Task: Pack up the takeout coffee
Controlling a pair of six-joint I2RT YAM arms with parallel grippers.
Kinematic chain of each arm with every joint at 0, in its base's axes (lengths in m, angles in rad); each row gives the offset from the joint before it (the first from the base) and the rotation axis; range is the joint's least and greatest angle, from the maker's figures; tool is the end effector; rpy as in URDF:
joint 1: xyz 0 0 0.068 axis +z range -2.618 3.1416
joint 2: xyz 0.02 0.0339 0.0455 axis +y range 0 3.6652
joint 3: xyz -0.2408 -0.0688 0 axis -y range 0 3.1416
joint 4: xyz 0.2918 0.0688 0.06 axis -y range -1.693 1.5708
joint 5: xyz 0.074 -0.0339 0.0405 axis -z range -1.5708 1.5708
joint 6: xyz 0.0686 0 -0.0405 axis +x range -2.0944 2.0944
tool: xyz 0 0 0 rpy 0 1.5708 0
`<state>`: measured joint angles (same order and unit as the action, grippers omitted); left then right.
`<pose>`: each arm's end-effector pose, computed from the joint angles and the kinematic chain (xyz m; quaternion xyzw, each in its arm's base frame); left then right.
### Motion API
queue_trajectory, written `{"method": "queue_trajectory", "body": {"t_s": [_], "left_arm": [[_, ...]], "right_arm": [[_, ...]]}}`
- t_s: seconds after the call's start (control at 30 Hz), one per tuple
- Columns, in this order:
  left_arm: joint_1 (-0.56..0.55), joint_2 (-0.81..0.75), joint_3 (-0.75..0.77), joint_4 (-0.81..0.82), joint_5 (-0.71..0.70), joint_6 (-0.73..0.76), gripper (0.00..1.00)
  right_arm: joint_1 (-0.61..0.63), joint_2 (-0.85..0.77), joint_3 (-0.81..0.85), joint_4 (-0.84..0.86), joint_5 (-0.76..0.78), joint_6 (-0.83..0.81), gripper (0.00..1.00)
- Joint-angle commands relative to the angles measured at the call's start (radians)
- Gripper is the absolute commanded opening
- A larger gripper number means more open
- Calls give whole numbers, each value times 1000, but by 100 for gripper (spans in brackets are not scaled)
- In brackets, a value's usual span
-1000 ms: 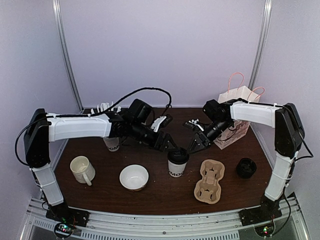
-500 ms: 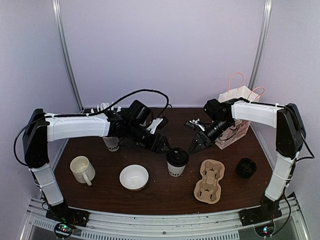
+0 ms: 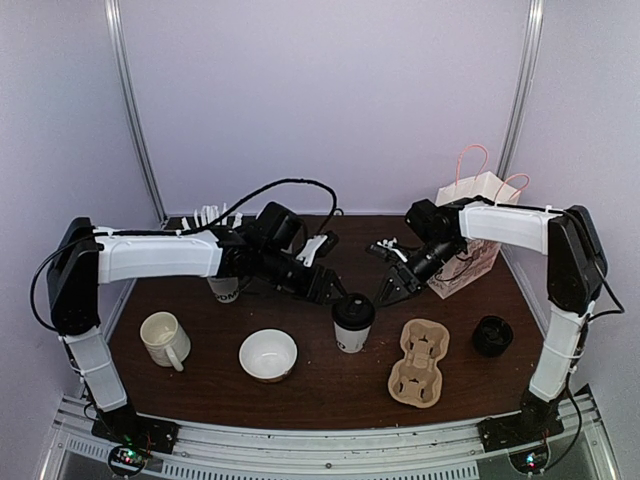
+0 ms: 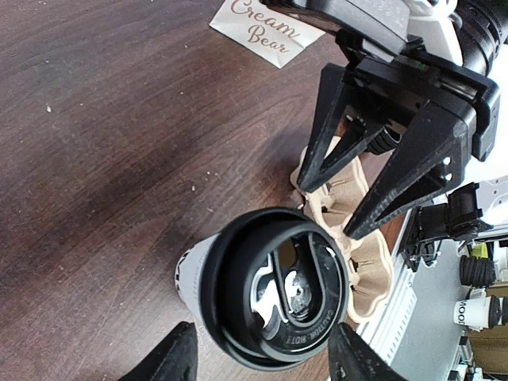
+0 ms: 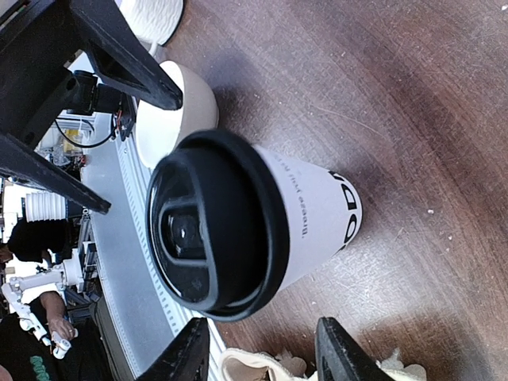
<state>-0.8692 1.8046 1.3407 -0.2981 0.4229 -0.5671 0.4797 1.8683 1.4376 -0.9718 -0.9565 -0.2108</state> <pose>0.2769 -0.3713 0.1766 0.2169 0.8762 -0.3984 0.1627 0.3288 0.2342 0.1645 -0.3358 0.8194 0.4645 0.0125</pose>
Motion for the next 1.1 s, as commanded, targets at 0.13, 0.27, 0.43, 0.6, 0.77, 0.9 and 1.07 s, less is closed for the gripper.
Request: {"method": "queue_trajectory", "body": {"t_s": [0.13, 0.27, 0.43, 0.6, 0.77, 0.9, 1.07], "left_arm": [[7, 30, 10, 39, 22, -12, 56], [8, 19, 11, 12, -21, 2, 61], [7, 20, 66, -37, -69, 83, 66], [16, 91, 167, -69, -46, 138, 65], [19, 140, 206, -46, 35, 154, 61], [19, 135, 183, -34, 80, 147, 57], [20, 92, 129, -16, 86, 129, 55]], "right_arm": [[-4, 34, 30, -4, -39, -4, 46], [-4, 31, 26, -12, -46, -12, 49], [-3, -1, 6, -2, -6, -24, 55], [-3, 26, 31, -11, 30, -15, 50], [-3, 65, 79, -25, 41, -14, 47], [-3, 95, 123, -23, 56, -3, 47], [-3, 148, 180, -19, 72, 14, 46]]}}
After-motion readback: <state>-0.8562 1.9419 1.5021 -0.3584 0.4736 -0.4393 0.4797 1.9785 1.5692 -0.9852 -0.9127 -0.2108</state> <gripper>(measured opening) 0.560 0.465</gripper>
